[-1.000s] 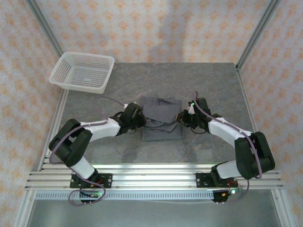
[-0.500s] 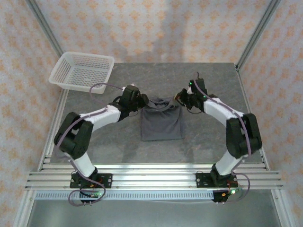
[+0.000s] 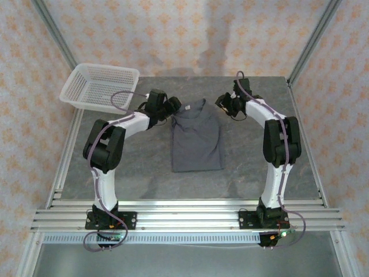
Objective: Fold the inside-out t-shirt
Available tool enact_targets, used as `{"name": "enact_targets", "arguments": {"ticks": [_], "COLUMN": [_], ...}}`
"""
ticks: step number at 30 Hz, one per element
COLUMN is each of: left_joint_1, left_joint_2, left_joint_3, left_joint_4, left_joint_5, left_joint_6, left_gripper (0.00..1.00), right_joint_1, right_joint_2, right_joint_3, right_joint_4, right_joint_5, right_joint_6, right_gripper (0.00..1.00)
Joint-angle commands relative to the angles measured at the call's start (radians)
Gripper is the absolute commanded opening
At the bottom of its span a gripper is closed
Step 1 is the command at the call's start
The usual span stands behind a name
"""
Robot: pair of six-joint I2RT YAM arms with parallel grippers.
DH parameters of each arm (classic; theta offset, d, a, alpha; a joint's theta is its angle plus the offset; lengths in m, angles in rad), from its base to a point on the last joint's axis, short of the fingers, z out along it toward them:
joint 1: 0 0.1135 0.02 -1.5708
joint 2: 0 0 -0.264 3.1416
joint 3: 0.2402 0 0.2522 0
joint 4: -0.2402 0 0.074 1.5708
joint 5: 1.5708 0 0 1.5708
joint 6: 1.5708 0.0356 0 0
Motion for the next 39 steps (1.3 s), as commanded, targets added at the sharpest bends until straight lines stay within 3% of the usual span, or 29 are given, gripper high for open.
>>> {"name": "enact_targets", "arguments": {"ticks": [1, 8, 17, 26, 34, 39], "left_joint_1": [0.016, 0.012, -0.009, -0.033, -0.042, -0.041], "left_joint_2": [-0.138, -0.239, -0.071, 0.067, 0.135, 0.135], "left_joint_3": [-0.009, -0.153, -0.098, -0.013, -0.005, 0.002], "left_joint_4": [-0.085, -0.190, -0.185, -0.145, -0.082, -0.088], "left_joint_5": [0.006, 0.008, 0.105, 0.184, 0.232, 0.228], "left_joint_6": [0.083, 0.178, 0.194, 0.179, 0.123, 0.122], "left_gripper": [0.77, 0.74, 0.72, 0.71, 0.50, 0.34], "right_joint_1": [-0.018, -0.008, 0.030, 0.092, 0.104, 0.098], "right_joint_2": [-0.130, -0.192, -0.054, 0.047, 0.068, -0.074], "right_joint_3": [-0.098, -0.318, -0.231, -0.153, -0.148, -0.188], "right_joint_4": [-0.046, 0.047, 0.043, 0.021, 0.034, -0.013], "right_joint_5": [0.041, -0.060, -0.043, -0.108, -0.159, -0.006], "right_joint_6": [-0.090, -0.192, -0.238, -0.257, -0.220, -0.263], "right_gripper": [0.43, 0.44, 0.49, 0.46, 0.38, 0.44]}}
